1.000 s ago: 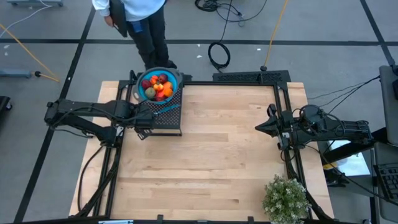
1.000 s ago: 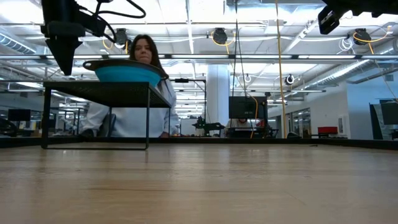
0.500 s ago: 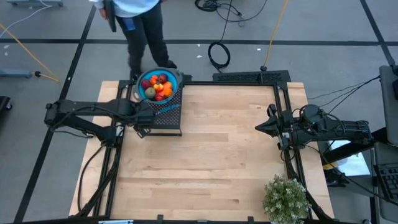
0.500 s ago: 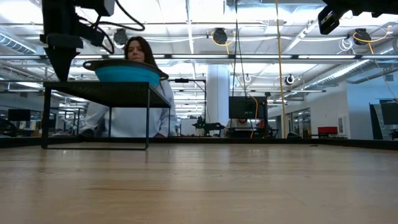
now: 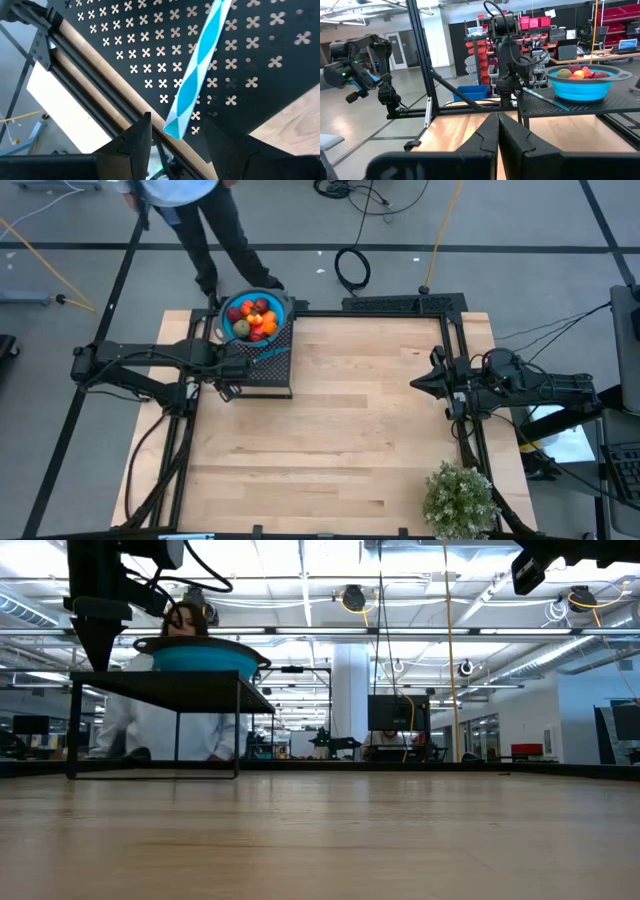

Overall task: Pick & Place Fruit
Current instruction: Adjust the knife on the shelf

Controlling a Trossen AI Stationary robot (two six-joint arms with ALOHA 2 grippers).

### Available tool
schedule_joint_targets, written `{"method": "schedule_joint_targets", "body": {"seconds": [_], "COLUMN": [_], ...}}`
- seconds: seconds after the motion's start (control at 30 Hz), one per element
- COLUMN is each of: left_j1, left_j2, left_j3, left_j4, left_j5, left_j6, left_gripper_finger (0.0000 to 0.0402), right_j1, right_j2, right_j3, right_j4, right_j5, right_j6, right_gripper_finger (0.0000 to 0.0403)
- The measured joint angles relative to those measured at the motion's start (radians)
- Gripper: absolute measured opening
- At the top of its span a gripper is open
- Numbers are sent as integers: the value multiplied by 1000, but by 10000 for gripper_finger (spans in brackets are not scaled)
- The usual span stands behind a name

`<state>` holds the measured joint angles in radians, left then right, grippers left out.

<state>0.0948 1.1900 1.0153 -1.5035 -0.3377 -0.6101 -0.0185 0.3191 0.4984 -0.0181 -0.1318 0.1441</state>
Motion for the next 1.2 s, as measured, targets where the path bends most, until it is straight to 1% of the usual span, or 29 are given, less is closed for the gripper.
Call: {"method": "schedule_joint_targets", "body": {"seconds": [0.17, 0.63, 1.2], "left_j1": [31, 88, 193], "left_j2": [1, 2, 2], "left_j3": [-1, -2, -2], "left_j4": [-22, -19, -9], "left_j5": [-14, -40, -90], "left_j6": [20, 60, 174], "left_gripper_finger": [177, 177, 177], "right_j1": [0, 0, 0], "right_j2": [0, 0, 0], "right_j3": [0, 0, 0], "right_j4": [0, 0, 0], "right_j5": [0, 0, 2], "right_j6": [0, 1, 1], "right_gripper_finger": [0, 0, 0]}}
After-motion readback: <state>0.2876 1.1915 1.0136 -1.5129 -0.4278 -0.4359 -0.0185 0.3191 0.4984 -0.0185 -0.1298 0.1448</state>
